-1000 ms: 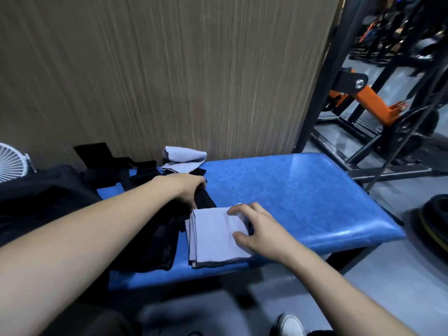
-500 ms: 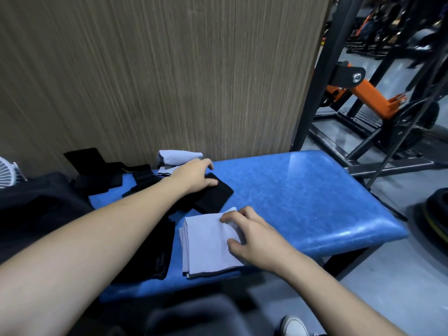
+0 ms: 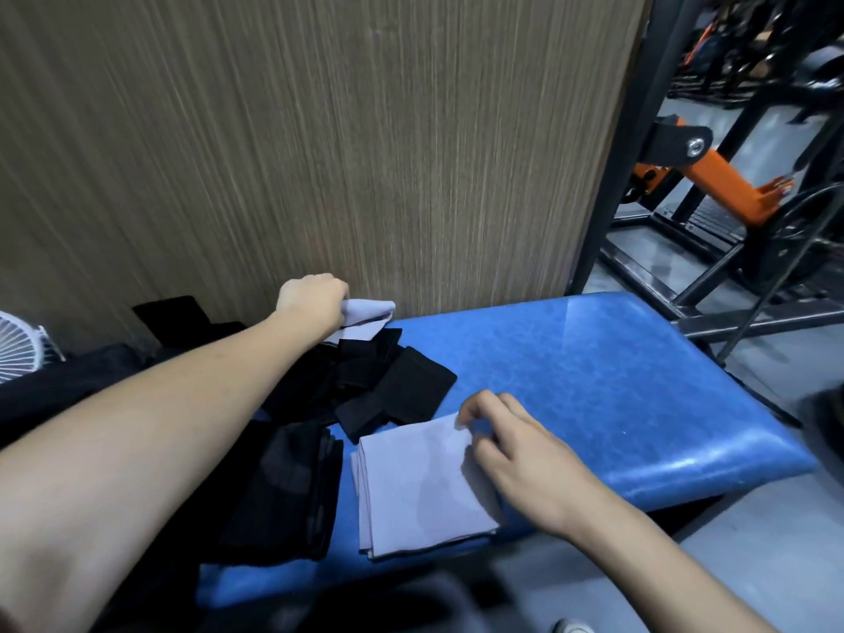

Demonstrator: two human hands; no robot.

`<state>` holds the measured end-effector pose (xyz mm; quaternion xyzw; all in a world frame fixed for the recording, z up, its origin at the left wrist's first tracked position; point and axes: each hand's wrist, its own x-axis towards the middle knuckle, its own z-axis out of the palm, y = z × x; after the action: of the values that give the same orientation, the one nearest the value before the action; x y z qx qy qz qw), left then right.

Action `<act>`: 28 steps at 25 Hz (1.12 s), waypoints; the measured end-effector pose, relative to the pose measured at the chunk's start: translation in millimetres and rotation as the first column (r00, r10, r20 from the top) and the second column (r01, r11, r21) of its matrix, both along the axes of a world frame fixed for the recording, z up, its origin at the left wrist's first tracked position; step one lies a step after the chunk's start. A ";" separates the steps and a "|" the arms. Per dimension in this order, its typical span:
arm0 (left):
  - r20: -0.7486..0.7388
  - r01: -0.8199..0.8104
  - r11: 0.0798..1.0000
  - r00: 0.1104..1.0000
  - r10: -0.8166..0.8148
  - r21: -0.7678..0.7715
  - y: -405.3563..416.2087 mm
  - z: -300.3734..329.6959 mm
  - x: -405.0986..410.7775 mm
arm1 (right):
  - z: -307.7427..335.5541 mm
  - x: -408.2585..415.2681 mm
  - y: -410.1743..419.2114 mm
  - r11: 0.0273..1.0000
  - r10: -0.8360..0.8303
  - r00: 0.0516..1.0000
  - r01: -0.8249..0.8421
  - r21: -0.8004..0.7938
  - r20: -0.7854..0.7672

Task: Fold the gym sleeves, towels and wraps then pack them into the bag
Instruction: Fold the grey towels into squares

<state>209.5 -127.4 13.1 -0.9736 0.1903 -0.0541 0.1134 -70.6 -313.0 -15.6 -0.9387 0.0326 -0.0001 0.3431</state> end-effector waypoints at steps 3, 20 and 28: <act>0.022 -0.003 0.997 1.000 0.005 -0.080 -2.8 3.7 -3.9 | -1.8 4.8 -10.3 0.999 -0.046 0.999 0.045 0.018 0.026; -0.144 0.218 0.529 0.816 -0.560 -0.820 -113.5 113.7 -174.3 | 16.5 1.8 -62.1 0.531 -0.499 0.866 0.331 0.780 -0.028; -0.574 -0.240 0.523 0.305 -0.759 -0.818 -141.8 72.0 -203.0 | 16.5 -19.2 -98.1 0.081 -0.554 0.826 0.176 0.981 -0.102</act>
<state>6.6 -269.1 85.2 -0.6984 0.3550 0.3983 -0.4770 -89.9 -411.1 0.9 -0.4514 0.2099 -0.2078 0.8420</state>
